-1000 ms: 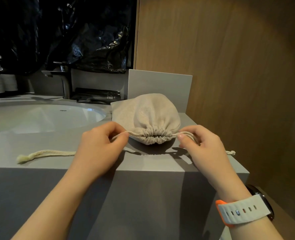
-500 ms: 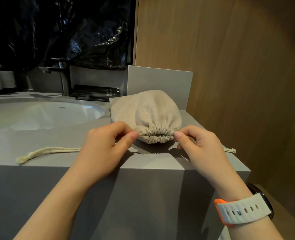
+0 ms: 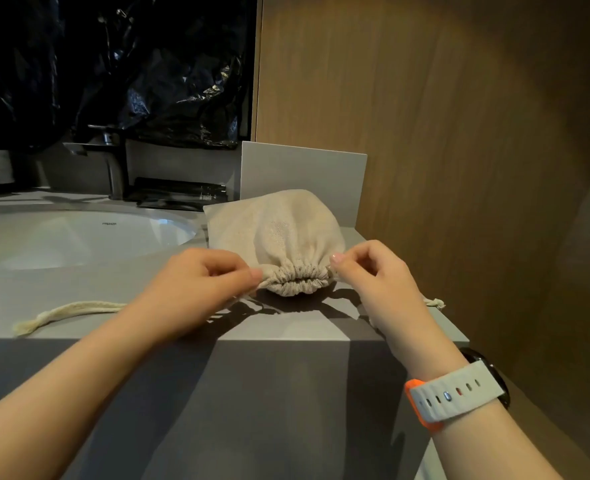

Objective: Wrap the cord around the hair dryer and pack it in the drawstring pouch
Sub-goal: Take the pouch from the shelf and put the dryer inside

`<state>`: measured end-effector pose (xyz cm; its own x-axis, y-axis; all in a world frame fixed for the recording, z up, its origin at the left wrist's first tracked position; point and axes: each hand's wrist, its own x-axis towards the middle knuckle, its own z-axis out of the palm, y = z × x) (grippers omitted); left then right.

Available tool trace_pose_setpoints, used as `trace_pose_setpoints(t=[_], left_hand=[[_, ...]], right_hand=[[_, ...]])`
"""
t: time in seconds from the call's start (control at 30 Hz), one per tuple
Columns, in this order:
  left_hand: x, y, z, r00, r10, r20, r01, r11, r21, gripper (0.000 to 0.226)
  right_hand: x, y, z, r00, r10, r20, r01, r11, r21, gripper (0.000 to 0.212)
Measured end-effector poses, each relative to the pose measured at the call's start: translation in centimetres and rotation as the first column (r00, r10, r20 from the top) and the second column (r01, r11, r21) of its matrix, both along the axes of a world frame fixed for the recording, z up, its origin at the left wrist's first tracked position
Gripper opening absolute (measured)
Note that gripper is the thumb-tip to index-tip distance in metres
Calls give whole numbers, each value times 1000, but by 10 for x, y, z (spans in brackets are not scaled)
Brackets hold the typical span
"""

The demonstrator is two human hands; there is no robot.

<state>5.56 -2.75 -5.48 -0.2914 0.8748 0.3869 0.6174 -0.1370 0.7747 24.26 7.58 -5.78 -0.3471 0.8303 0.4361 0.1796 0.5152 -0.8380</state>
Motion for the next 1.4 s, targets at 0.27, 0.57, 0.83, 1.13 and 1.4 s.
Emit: trace_pose_setpoints(t=[0.27, 0.57, 0.83, 1.13, 1.4], left_hand=[[-25, 80, 37, 950, 286, 122, -301, 946, 122, 57], [-49, 120, 7, 973, 196, 125, -188, 980, -72, 87], [-51, 129, 3, 950, 46, 307, -27, 997, -66, 48], [-40, 120, 13, 864, -34, 502, 93, 991, -93, 63], [-38, 105, 10, 894, 80, 440, -44, 995, -91, 58]], right_hand=[[-37, 44, 36, 992, -93, 85, 96, 995, -30, 40], [-81, 90, 24, 990, 8, 140, 23, 976, -215, 61], [-89, 96, 9, 992, 13, 125, 2, 993, -122, 60], [-77, 93, 9, 987, 73, -140, -124, 909, -398, 59], [-82, 85, 11, 940, 180, -290, -318, 773, -549, 93]])
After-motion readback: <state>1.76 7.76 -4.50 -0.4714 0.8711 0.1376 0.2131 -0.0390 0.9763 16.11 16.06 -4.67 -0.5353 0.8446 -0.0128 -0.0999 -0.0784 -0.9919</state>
